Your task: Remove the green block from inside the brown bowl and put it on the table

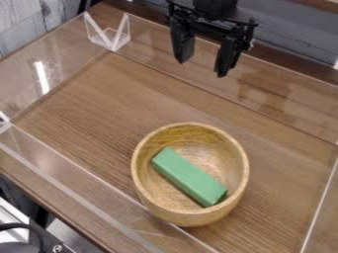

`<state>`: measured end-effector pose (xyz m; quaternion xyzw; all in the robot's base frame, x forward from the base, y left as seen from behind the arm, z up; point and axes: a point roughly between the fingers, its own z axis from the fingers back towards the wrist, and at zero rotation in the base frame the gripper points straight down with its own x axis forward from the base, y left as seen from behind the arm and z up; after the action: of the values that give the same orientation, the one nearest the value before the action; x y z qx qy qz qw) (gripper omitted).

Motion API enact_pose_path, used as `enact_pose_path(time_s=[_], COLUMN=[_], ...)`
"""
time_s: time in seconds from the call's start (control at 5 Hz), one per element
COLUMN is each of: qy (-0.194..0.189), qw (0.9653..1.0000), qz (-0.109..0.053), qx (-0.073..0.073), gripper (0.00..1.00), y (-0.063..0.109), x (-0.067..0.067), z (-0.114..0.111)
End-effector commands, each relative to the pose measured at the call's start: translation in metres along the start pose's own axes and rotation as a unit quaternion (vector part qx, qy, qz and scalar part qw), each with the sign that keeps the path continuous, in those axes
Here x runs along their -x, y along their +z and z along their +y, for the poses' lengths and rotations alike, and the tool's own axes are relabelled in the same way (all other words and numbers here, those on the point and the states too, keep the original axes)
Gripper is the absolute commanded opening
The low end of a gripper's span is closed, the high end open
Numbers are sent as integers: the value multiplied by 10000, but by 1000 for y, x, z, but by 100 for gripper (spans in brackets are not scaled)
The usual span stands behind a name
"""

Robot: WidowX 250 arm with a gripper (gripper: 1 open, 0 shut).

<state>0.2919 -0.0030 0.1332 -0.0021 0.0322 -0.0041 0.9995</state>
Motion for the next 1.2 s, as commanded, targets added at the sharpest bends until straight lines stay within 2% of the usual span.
enact_pose_path(time_s=[0.0,0.2,0.4,0.6,0.8,1.0], qy=[900,2046,3241,4176,4804,5101], qw=[9958,9783,9451,9069,8744,8569], qz=[105,170,70,-4,-38,-26], qx=[134,282,422,562,680,747], gripper=[100,100,100,100,100,100], y=[-8,-20,-28,-42,-58,-71], x=[23,56,75,82,84,84], z=[-6,-14,-21,-26,-29,-32])
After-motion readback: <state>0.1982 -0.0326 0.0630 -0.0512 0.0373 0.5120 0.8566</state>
